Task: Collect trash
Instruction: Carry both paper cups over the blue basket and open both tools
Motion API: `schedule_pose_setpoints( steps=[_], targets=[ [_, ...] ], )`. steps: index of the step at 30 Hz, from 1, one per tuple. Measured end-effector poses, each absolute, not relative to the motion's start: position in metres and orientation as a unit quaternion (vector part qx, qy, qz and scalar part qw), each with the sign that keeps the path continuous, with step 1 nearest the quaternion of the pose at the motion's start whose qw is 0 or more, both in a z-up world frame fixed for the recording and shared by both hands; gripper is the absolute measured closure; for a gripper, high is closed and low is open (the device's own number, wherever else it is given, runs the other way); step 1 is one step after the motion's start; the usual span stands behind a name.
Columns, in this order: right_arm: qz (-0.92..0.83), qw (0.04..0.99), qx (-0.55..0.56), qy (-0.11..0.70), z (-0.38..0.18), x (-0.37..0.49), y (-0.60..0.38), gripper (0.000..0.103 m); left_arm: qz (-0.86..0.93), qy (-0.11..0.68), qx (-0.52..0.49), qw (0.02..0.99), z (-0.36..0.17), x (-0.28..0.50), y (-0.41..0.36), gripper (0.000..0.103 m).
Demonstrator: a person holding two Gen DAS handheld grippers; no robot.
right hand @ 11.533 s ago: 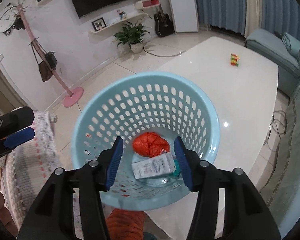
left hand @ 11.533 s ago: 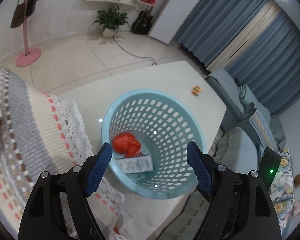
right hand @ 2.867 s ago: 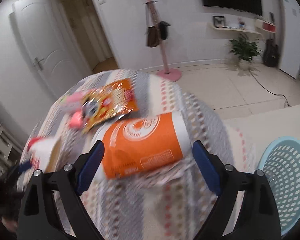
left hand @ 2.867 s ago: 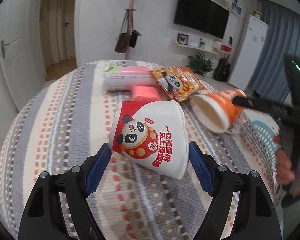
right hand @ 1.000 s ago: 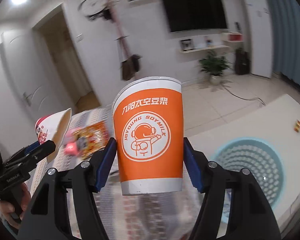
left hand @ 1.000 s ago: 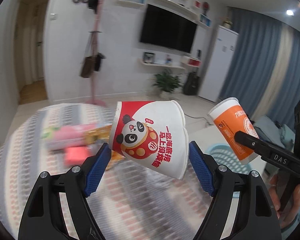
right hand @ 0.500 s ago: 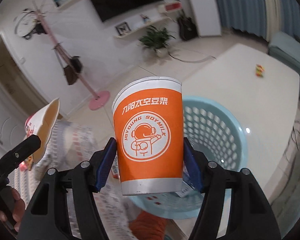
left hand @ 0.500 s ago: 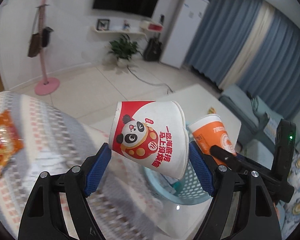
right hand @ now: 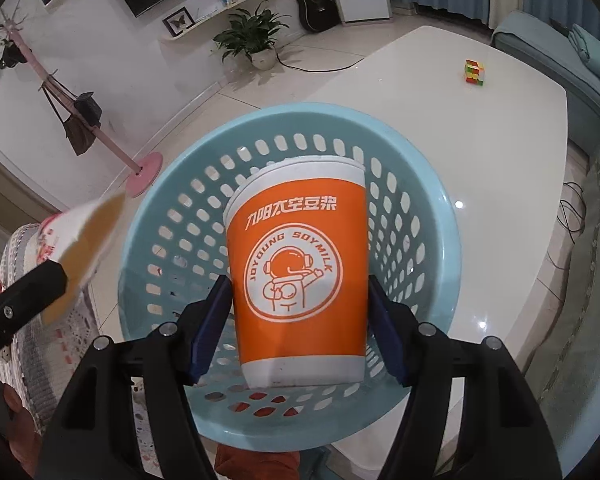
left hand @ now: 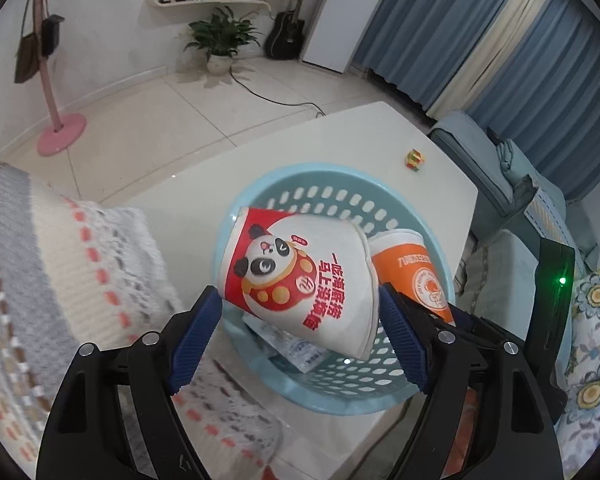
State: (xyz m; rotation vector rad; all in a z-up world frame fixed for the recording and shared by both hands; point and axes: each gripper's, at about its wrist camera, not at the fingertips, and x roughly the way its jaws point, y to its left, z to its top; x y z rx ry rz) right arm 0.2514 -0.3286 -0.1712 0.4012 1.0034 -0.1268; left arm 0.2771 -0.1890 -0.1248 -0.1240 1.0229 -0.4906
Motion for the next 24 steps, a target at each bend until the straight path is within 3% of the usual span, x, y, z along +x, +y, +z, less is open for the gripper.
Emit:
schedule_pose_setpoints(
  steps=[4,14,24],
  targets=[
    [-0.066,0.857,0.191,0.473,-0.168,0.251,-0.332,0.038,-0.245,0.473,-0.058,0.844,-0.119,0.274,-0.194,0.019],
    [-0.059,0.868,0.192,0.453,-0.149,0.235,-0.327,0.038,-0.257,0.456,-0.065,0.849,-0.104,0.253,-0.183,0.019],
    [0.005,0.911,0.133,0.39,-0.075,0.213,-0.263,0.039,-0.258,0.38,-0.069,0.886,-0.048,0.207,-0.129,0.02]
  ],
)
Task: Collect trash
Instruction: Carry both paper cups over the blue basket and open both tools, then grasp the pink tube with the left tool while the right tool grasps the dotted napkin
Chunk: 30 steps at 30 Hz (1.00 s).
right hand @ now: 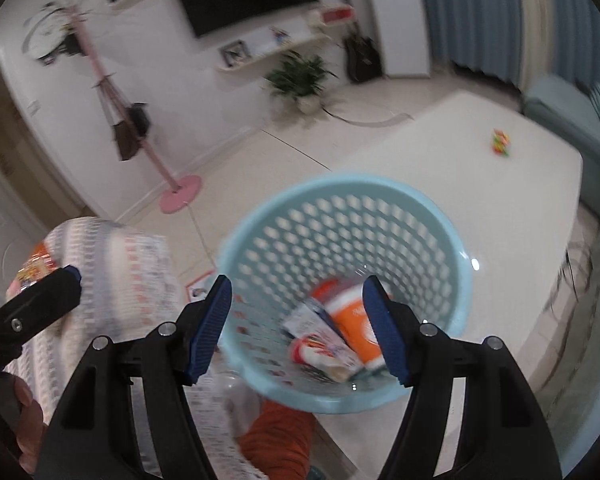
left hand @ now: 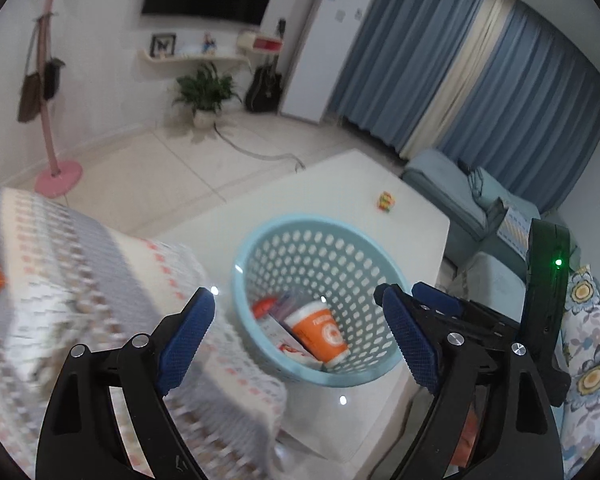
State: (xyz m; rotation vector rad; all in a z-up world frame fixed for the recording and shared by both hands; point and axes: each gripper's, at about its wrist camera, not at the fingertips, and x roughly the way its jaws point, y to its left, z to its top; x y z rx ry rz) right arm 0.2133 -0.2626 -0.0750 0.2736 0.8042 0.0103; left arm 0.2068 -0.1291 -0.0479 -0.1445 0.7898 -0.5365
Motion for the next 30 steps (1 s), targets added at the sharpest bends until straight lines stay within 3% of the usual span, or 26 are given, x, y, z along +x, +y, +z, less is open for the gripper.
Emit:
schedule_pose_setpoints(
  steps=[11,23,30],
  targets=[
    [0.122,0.922,0.094,0.354,-0.025,0.205,-0.15,0.039,-0.156,0.311,-0.109,0.931,0.004,0.17,0.007,0.02],
    [0.162,0.889,0.078,0.42,-0.06,0.225,-0.032,0.039,-0.001,0.314,-0.104,0.944,-0.003,0.185,0.187,0.02],
    [0.152,0.876,0.094,0.447,-0.081,0.243,-0.007,0.039,-0.001,0.343,-0.099,0.934,-0.02,0.217,0.24,0.02]
  ],
)
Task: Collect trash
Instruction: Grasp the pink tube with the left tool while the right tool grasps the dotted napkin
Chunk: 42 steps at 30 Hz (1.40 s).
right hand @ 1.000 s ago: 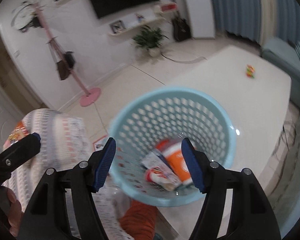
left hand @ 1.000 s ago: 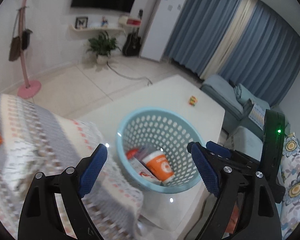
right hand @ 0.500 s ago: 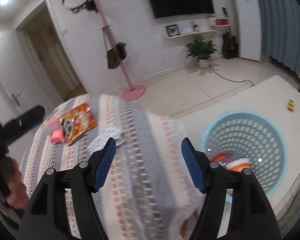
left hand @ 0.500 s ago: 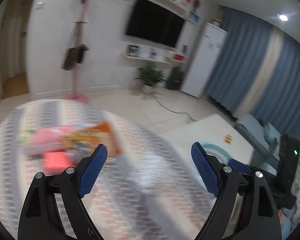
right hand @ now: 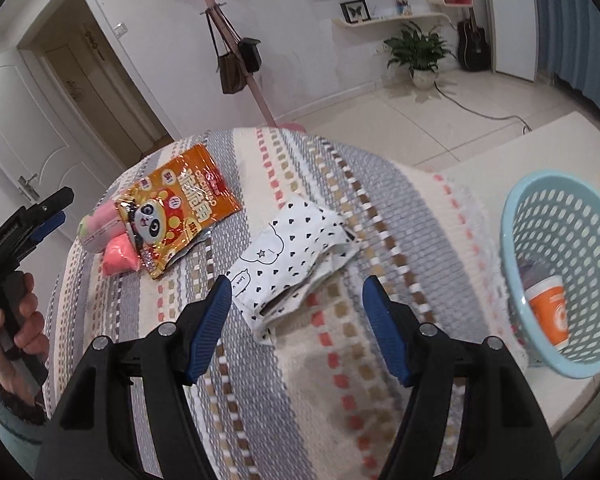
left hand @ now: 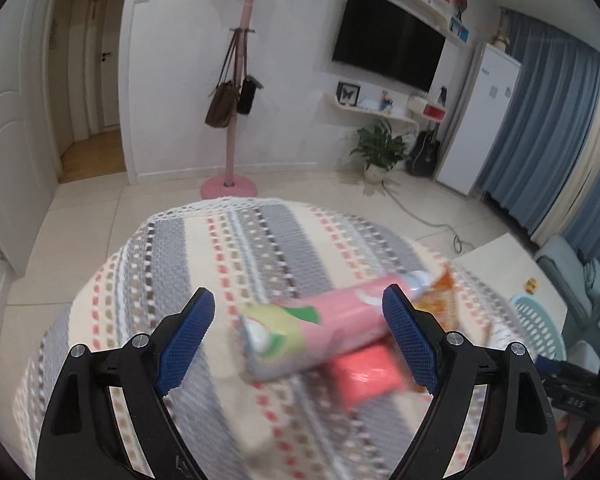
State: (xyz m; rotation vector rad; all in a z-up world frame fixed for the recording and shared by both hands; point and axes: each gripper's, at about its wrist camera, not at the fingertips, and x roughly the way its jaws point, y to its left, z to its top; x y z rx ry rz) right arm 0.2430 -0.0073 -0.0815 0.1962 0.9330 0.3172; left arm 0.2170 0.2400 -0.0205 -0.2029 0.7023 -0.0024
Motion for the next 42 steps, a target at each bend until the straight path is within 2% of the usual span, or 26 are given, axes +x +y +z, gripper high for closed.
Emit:
schedule_pose_setpoints(
  steps=[3,6,7,11,14,25,33,36,38,42],
  targets=[
    [0.148,0.877,0.084,0.449,-0.084,0.246,0.0,0.04,-0.006,0.363,-0.095,0.927,-0.034,0.231,0.248,0.02],
    [0.144,0.879,0.076,0.449,-0.085,0.249,0.004,0.049,-0.013,0.376,-0.1,0.921,-0.044,0.243,0.253,0.02],
    [0.146,0.877,0.077,0.45,-0.086,0.25,0.004,0.056,-0.025,0.38,-0.108,0.918,-0.046,0.246,0.254,0.021],
    [0.138,0.881,0.063,0.448,-0.088,0.25,0.005,0.071,-0.062,0.394,-0.126,0.908,-0.048,0.243,0.256,0.032],
    [0.144,0.88,0.063,0.447,-0.09,0.252,0.005,0.079,-0.074,0.413,-0.103,0.902,-0.047,0.232,0.246,0.032],
    [0.155,0.882,0.061,0.441,-0.093,0.25,0.007,0.081,-0.102,0.481,0.047,0.869,-0.06,0.25,0.188,0.031],
    [0.162,0.883,0.063,0.437,-0.094,0.25,0.003,0.081,-0.105,0.478,0.06,0.87,-0.061,0.267,0.179,0.03],
    [0.157,0.886,0.048,0.433,-0.093,0.247,0.007,0.082,-0.099,0.468,0.059,0.876,-0.058,0.259,0.176,0.039],
    [0.164,0.886,0.046,0.431,-0.092,0.245,0.009,0.093,-0.09,0.46,0.044,0.882,-0.053,0.249,0.176,0.044],
    [0.178,0.884,0.047,0.429,-0.091,0.242,0.01,0.095,-0.067,0.439,0.01,0.896,-0.04,0.215,0.187,0.047]
  ],
)
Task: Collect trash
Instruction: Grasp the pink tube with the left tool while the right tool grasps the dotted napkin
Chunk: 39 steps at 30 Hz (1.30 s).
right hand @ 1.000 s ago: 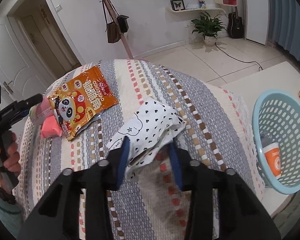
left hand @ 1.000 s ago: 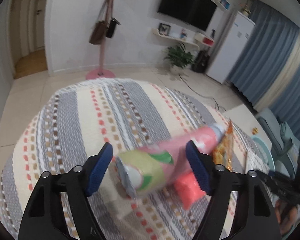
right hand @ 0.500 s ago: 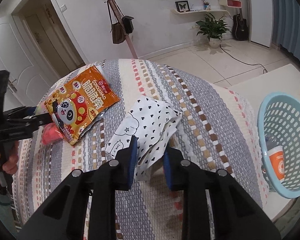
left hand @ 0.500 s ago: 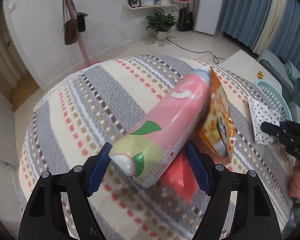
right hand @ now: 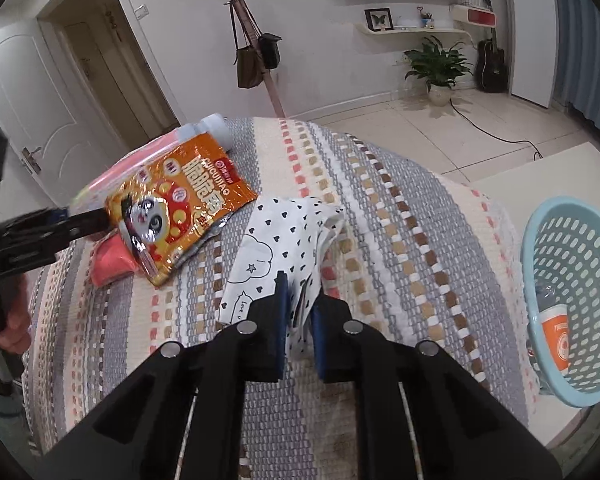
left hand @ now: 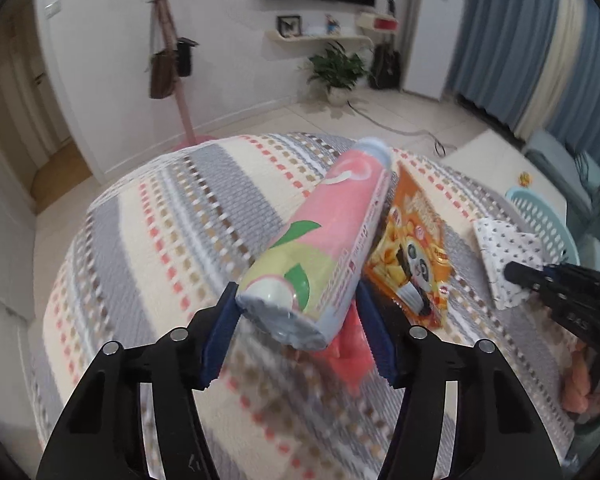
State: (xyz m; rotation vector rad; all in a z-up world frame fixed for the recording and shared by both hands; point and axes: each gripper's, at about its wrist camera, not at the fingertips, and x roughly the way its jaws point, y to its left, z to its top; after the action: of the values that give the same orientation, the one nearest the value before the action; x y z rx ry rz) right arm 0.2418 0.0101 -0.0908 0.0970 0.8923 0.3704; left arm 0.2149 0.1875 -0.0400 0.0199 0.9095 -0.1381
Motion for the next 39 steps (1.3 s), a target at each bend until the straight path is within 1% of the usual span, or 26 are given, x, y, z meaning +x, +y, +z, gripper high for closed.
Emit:
schedule_pose_setpoints(
  steps=[8,12,14,16,18,19,20,22,26,27,28,30,31,32,36,39],
  targets=[
    [0.197,0.9,0.031,0.388,-0.08,0.224,0.012,0.098,0.008,0.442,-0.05,0.896,-0.035,0.131,0.21,0.047],
    [0.194,0.906,0.009,0.376,-0.077,0.218,0.017,0.098,0.0,0.457,-0.09,0.885,-0.04,0.087,0.207,0.05],
    [0.195,0.907,0.006,0.373,-0.076,0.216,0.017,0.098,-0.019,0.469,-0.103,0.877,-0.044,0.075,0.201,0.053],
    [0.197,0.907,0.009,0.371,-0.075,0.215,0.017,0.098,-0.039,0.471,-0.103,0.875,-0.045,0.07,0.192,0.052],
    [0.198,0.907,0.015,0.371,-0.073,0.215,0.017,0.099,-0.047,0.465,-0.085,0.88,-0.042,0.067,0.183,0.045],
    [0.2,0.907,0.019,0.37,-0.073,0.214,0.015,0.099,-0.045,0.461,-0.078,0.883,-0.042,0.067,0.181,0.037],
    [0.202,0.907,0.023,0.37,-0.073,0.213,0.013,0.099,-0.036,0.456,-0.072,0.887,-0.038,0.071,0.181,0.031],
    [0.208,0.907,0.038,0.365,-0.07,0.211,0.007,0.099,-0.034,0.451,-0.071,0.889,-0.035,0.083,0.181,0.029],
    [0.217,0.904,0.048,0.364,-0.066,0.206,-0.001,0.099,-0.035,0.466,-0.069,0.881,-0.044,0.11,0.176,0.029],
    [0.219,0.905,0.047,0.363,-0.065,0.203,-0.003,0.099,-0.024,0.475,-0.07,0.877,-0.05,0.121,0.175,0.03],
    [0.221,0.905,0.047,0.361,-0.063,0.201,-0.004,0.099,-0.017,0.483,-0.066,0.873,-0.056,0.128,0.174,0.032],
    [0.225,0.907,0.046,0.354,-0.057,0.195,-0.008,0.099,-0.011,0.494,-0.06,0.867,-0.066,0.137,0.169,0.04],
    [0.227,0.908,0.044,0.349,-0.054,0.192,-0.011,0.099,-0.006,0.501,-0.061,0.863,-0.07,0.142,0.168,0.052],
    [0.228,0.909,0.042,0.346,-0.051,0.19,-0.013,0.099,-0.002,0.502,-0.058,0.863,-0.072,0.144,0.166,0.056],
    [0.224,0.919,0.037,0.322,-0.036,0.18,-0.027,0.099,0.011,0.481,-0.067,0.874,-0.063,0.139,0.165,0.056],
    [0.219,0.926,0.04,0.304,-0.024,0.176,-0.036,0.099,0.014,0.446,-0.077,0.892,-0.039,0.128,0.156,0.056]
  ],
)
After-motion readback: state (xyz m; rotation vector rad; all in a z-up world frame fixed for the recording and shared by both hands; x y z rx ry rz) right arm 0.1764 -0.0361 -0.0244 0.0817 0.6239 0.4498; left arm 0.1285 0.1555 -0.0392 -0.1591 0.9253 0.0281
